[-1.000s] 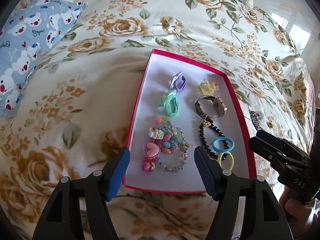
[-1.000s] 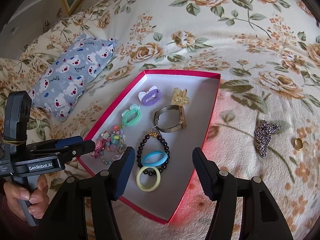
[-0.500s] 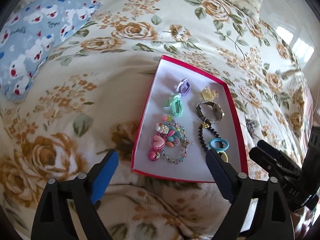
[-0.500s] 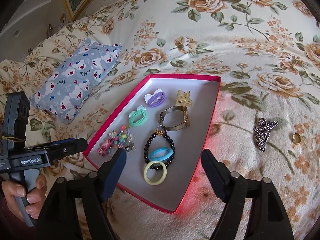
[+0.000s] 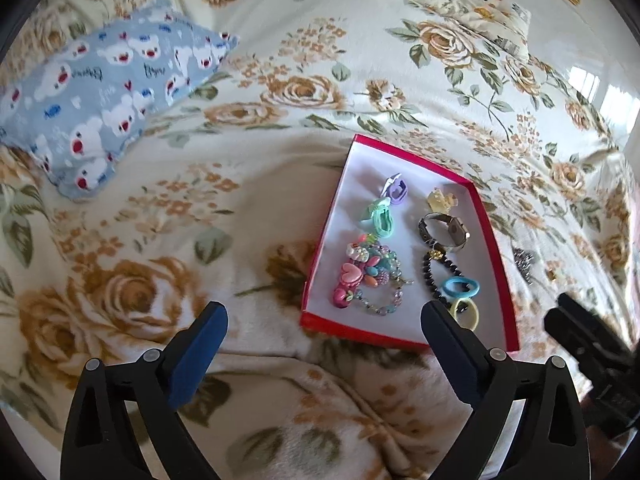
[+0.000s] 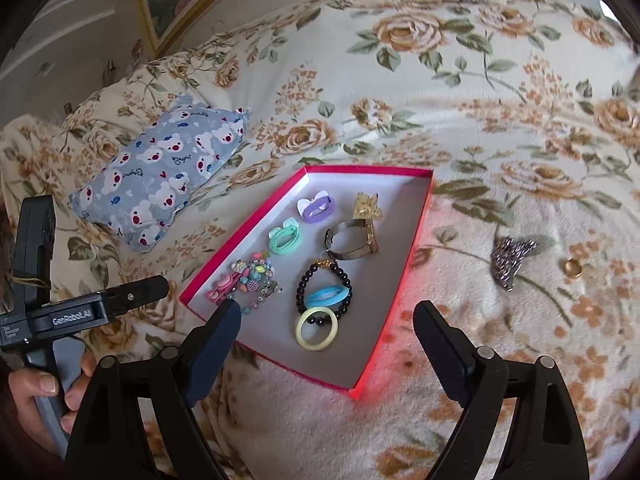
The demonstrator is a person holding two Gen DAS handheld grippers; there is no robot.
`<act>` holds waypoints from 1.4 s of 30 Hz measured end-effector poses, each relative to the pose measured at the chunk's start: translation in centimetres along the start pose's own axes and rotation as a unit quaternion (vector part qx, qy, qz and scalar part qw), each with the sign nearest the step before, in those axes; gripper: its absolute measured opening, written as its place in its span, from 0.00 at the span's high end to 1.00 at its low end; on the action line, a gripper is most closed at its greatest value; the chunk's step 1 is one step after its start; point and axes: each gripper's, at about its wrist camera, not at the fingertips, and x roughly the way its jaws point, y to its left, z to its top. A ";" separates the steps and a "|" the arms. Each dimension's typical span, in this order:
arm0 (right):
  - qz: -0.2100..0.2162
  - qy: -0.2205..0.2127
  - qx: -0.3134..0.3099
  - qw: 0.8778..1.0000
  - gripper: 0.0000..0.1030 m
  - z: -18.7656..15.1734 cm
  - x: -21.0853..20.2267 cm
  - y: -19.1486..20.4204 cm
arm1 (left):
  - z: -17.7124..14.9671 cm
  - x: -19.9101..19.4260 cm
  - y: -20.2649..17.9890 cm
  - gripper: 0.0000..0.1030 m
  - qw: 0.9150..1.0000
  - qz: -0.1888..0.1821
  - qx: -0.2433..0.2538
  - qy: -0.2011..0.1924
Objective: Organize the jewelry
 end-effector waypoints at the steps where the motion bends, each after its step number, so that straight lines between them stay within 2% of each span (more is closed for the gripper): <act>1: -0.003 -0.002 -0.006 1.000 0.08 0.0 -0.2 0.1 | -0.3 -0.4 -0.3 0.03 1.000 0.005 0.007 -0.004; 4: -0.009 -0.008 -0.028 1.000 0.07 0.1 -1.2 0.6 | -1.2 -1.6 -1.1 0.02 0.999 0.014 0.025 -0.020; 7: -0.020 -0.009 -0.047 0.999 0.02 0.5 -2.0 1.1 | -1.5 -2.5 -1.9 0.01 0.999 0.014 0.047 -0.020; 11: -0.027 -0.011 -0.068 0.997 0.02 1.9 -3.2 1.5 | -0.8 -4.5 -2.9 0.01 0.996 0.014 0.079 -0.039; 17: -0.027 -0.047 -0.079 0.995 0.00 4.4 -5.4 1.9 | -0.5 -5.6 -3.5 0.01 0.993 0.032 0.101 -0.062; 24: -0.027 -0.022 -0.055 0.998 0.00 1.8 -2.6 1.3 | -1.8 -3.2 -3.9 0.01 0.993 0.046 0.097 -0.044; 30: -0.029 0.001 -0.046 0.998 0.00 0.1 -1.1 0.9 | -1.5 -1.9 -3.9 0.01 0.994 0.053 0.094 -0.030; 42: -0.035 0.009 -0.042 0.998 0.00 -0.9 -0.5 0.5 | -2.5 -1.9 -4.0 0.01 0.992 0.062 0.104 -0.039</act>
